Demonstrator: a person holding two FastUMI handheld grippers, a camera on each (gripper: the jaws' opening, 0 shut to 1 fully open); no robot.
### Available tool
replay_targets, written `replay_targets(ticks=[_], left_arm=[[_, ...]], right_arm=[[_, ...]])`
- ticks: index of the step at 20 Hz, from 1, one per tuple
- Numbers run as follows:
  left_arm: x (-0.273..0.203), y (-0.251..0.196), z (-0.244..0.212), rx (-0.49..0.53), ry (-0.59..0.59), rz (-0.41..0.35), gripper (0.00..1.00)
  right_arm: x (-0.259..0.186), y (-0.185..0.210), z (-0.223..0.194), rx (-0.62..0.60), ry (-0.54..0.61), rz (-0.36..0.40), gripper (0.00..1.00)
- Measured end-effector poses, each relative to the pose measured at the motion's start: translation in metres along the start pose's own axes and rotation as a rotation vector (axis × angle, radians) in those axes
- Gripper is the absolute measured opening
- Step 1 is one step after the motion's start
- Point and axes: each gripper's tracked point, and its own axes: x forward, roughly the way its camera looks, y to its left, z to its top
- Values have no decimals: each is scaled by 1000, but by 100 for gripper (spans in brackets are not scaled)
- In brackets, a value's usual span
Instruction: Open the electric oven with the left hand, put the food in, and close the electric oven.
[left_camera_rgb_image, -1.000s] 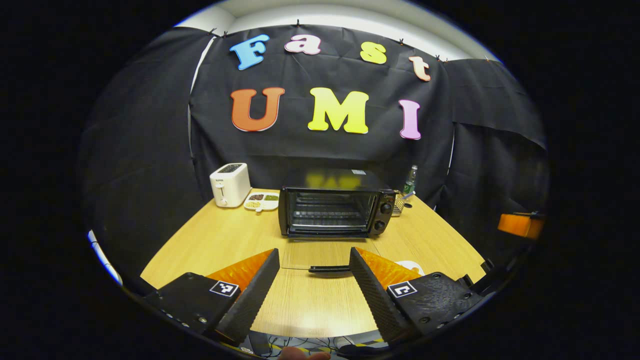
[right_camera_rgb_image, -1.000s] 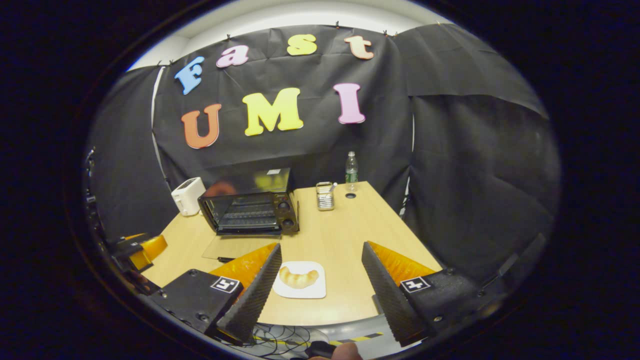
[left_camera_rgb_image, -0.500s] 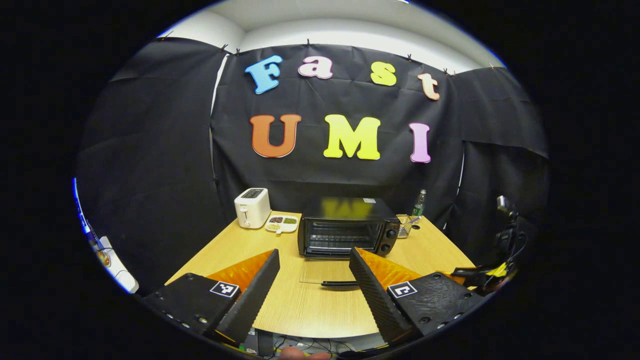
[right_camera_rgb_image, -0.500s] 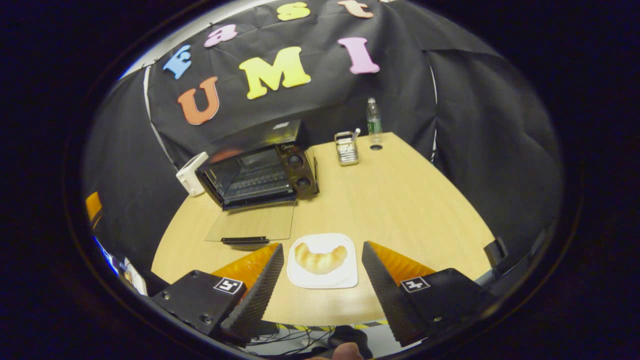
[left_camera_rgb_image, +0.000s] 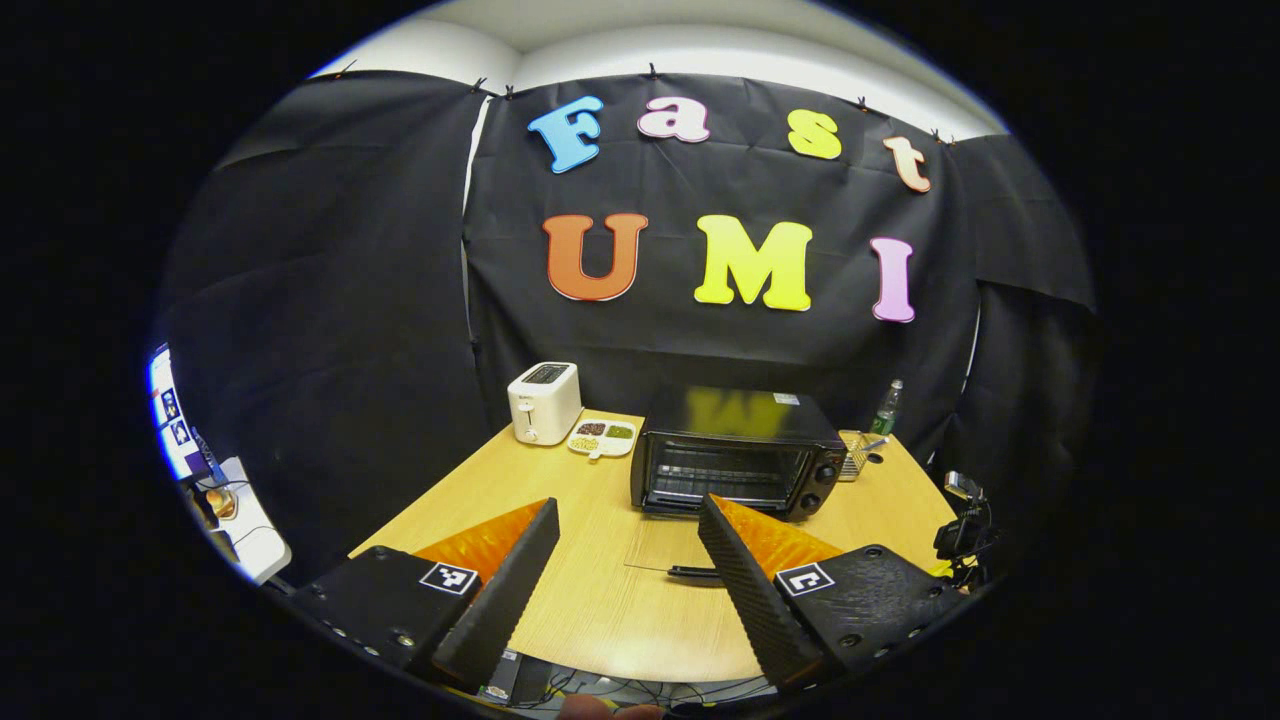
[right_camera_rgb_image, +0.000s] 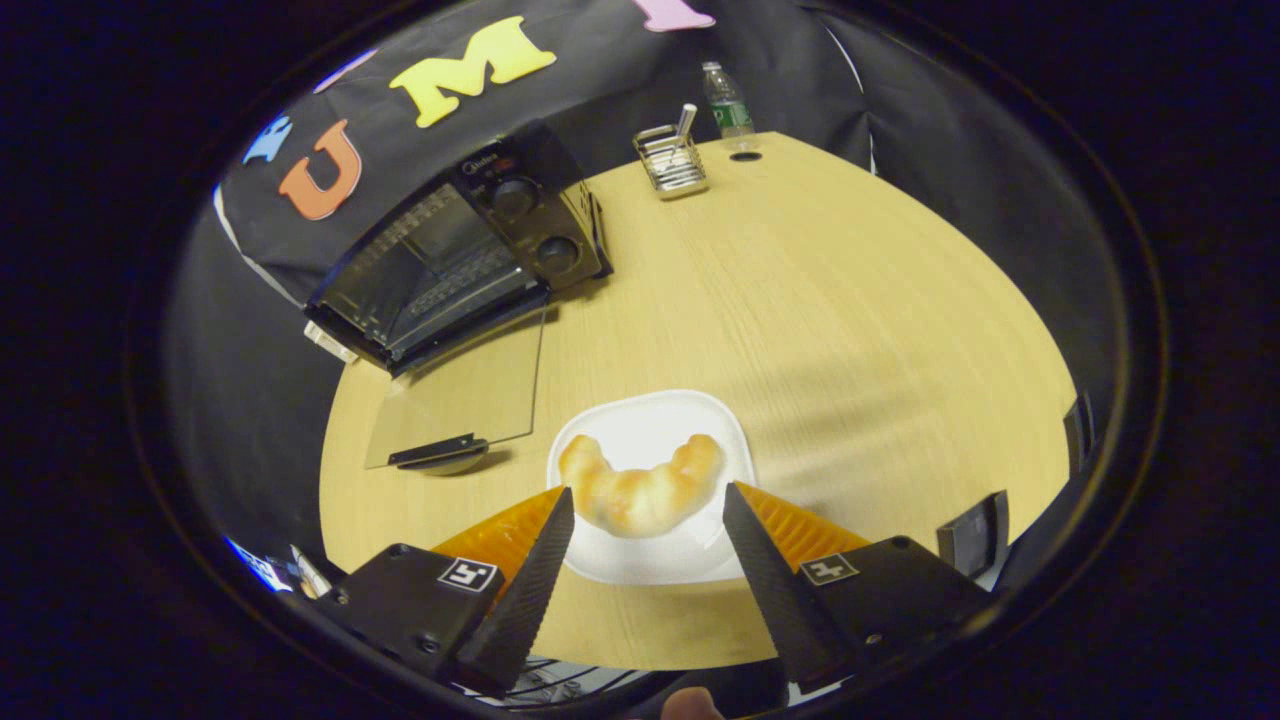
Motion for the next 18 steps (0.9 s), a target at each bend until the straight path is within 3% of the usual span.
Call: replay_targets(ticks=[4, 10, 16, 18], left_arm=[[14, -19, 2, -7, 16, 13, 93], [20, -37, -3, -17, 50, -39, 93], [16, -36, -5, 6, 55, -91, 93], [13, -33, -5, 16, 52, -108, 93]], right_arm=[[15, -4, -2, 48, 79, 7, 79], [23, -9, -6, 100, 126, 57, 70], [25, -8, -4, 168, 92, 92, 31], [23, -6, -3, 216, 83, 109, 23]])
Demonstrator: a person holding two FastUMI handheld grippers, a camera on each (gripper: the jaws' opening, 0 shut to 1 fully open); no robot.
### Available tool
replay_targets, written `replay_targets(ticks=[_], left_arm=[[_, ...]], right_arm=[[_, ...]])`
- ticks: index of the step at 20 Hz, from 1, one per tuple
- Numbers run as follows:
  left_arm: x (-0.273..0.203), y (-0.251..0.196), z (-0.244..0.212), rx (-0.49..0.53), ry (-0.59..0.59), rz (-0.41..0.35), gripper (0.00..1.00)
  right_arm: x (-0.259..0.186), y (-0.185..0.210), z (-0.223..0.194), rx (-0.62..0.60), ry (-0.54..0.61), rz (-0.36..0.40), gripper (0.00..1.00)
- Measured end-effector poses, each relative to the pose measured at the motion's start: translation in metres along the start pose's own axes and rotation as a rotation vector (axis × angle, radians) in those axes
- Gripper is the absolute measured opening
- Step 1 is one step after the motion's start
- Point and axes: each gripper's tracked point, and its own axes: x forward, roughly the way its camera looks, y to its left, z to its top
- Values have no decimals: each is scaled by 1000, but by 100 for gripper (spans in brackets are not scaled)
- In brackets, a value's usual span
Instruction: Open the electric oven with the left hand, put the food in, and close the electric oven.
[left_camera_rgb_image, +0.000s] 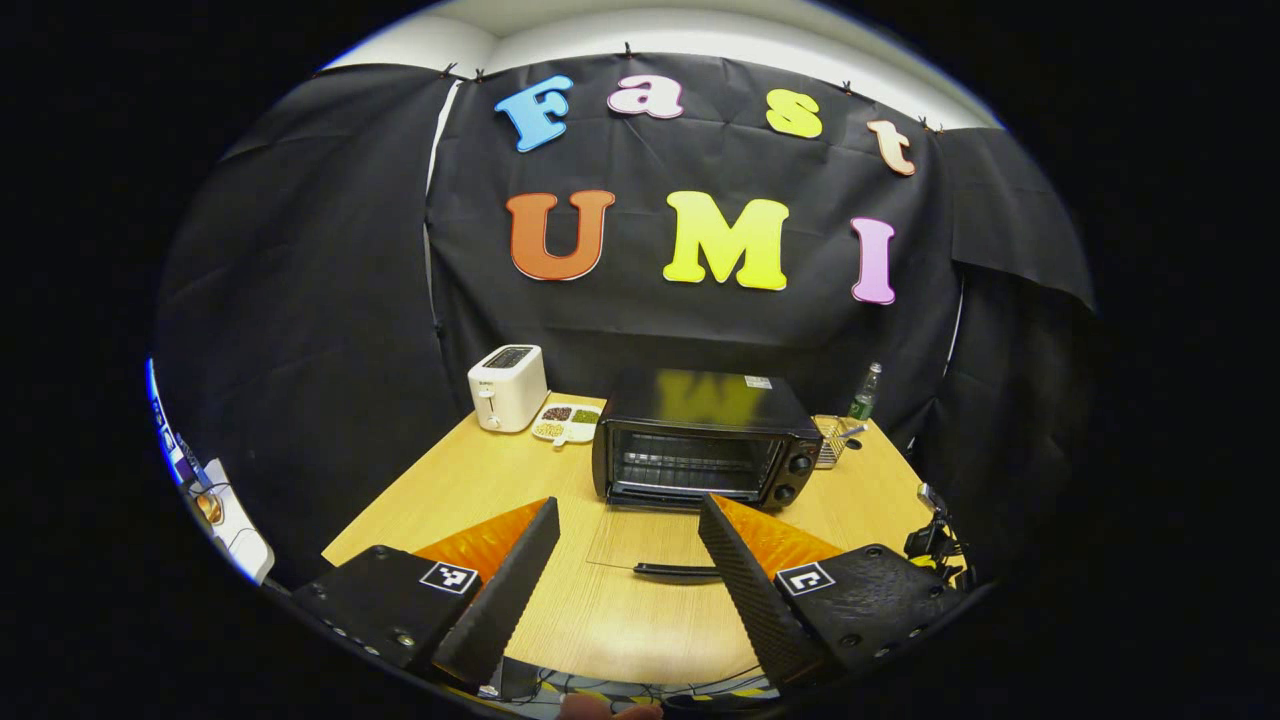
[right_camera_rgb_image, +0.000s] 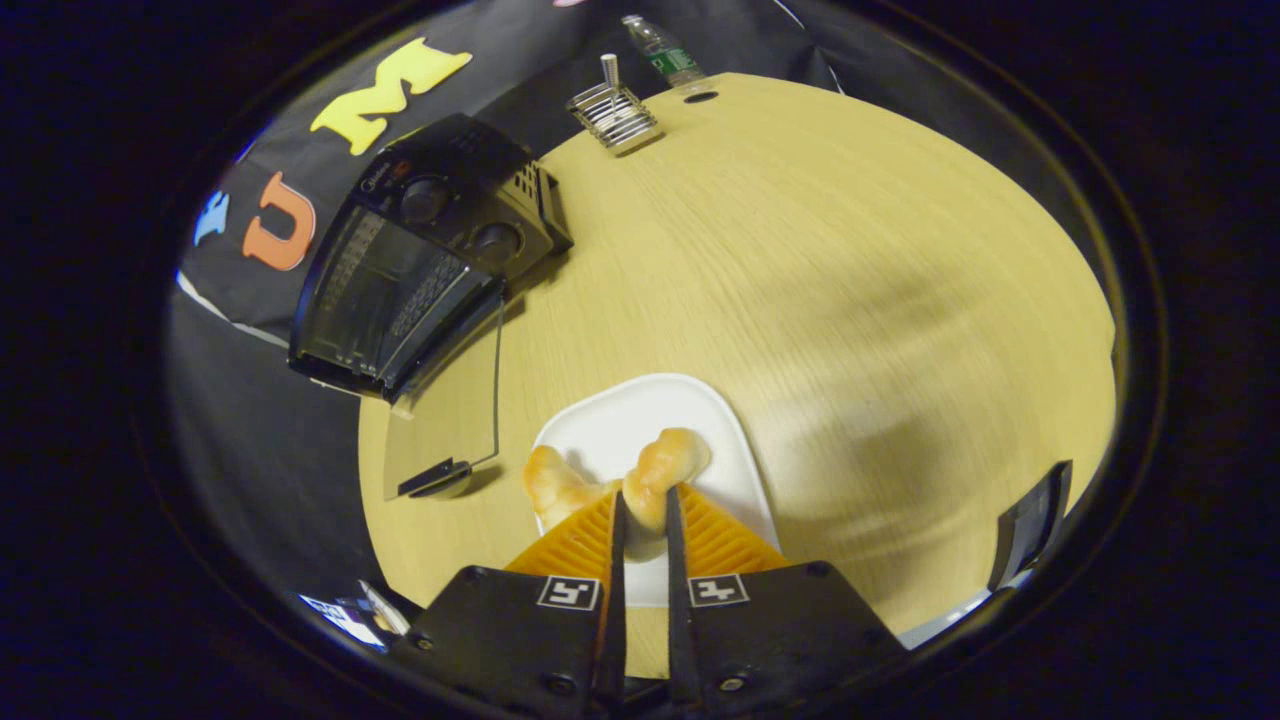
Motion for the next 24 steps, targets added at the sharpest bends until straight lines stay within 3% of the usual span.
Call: replay_targets(ticks=[3, 9, 15, 16, 18, 24], left_arm=[[-7, 8, 3, 11, -13, -13, 93], [-11, 18, 3, -12, -31, -41, 93], [-23, 43, 1, -19, -37, -18, 93], [-25, 48, 1, -18, -39, -7, 93], [-29, 62, 0, -22, -40, 22, 93], [-47, 112, -4, -52, -39, 142, 93]], right_arm=[[-12, 2, -1, 82, -23, 22, 11], [-47, 25, -13, 216, -63, 101, 10], [-54, 83, -11, 166, -109, 189, 10], [-52, 97, -6, 149, -120, 206, 14], [-45, 122, 4, 133, -133, 237, 10], [-7, 194, 47, 86, -181, 296, 12]])
